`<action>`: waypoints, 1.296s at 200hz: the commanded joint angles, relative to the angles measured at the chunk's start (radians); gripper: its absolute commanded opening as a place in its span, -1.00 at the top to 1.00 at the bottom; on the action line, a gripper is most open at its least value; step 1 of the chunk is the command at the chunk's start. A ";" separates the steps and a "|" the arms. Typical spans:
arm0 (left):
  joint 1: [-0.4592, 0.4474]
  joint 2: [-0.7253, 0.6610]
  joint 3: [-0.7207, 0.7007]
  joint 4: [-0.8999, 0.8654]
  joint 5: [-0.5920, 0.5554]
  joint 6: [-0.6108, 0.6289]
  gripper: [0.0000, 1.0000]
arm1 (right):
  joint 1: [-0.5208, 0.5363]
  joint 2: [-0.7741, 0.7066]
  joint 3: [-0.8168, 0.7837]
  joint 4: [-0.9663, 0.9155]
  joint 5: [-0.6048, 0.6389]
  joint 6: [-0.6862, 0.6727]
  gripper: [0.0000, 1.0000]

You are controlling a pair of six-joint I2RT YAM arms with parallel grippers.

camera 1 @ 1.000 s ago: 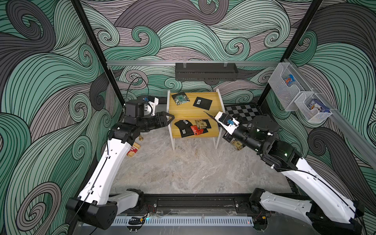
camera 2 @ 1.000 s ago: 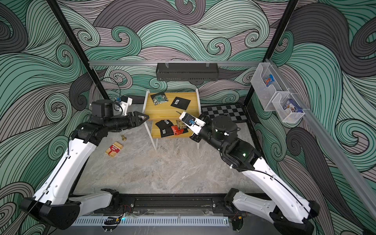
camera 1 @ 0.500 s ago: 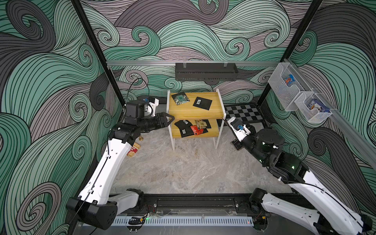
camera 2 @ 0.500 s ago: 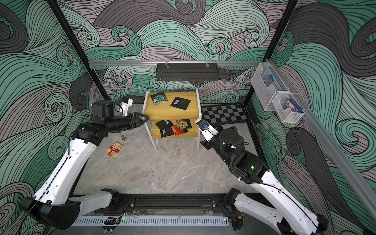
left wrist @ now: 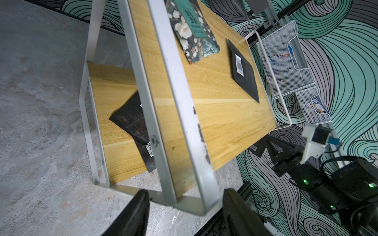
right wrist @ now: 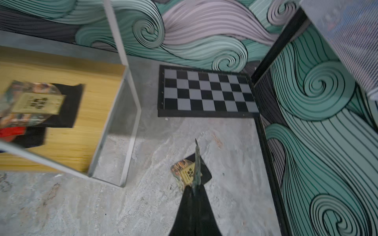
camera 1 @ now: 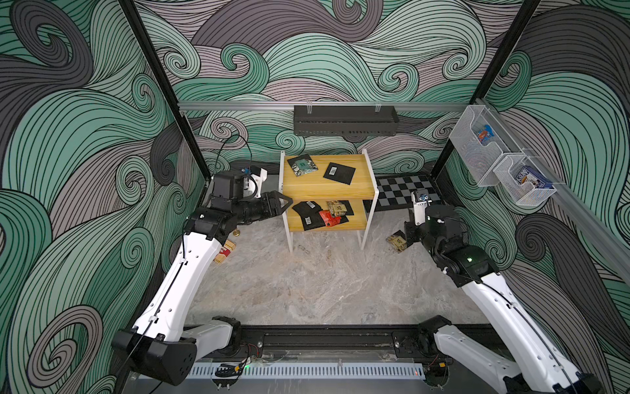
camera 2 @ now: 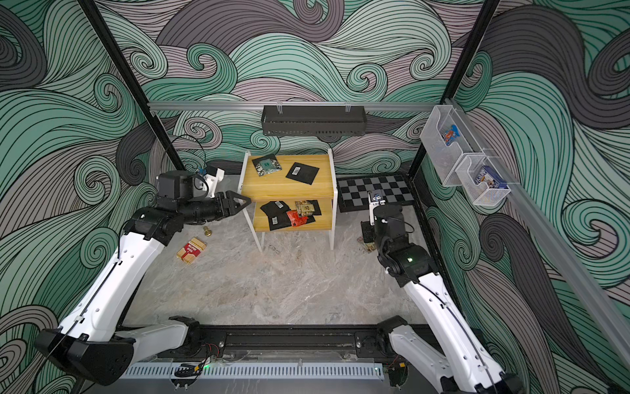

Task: Remove the tea bags from the shelf
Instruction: Place the tea bag at the center of the board.

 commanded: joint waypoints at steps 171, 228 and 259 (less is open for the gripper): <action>-0.008 -0.031 -0.050 0.015 0.026 0.017 -0.21 | -0.239 0.475 -0.054 -0.052 0.093 0.353 1.00; -0.008 -0.035 -0.058 0.018 0.024 0.014 -0.21 | -0.238 0.517 -0.068 -0.019 0.027 0.360 1.00; -0.008 -0.039 -0.060 0.015 0.022 0.017 -0.21 | -0.232 0.536 -0.053 -0.015 0.017 0.363 1.00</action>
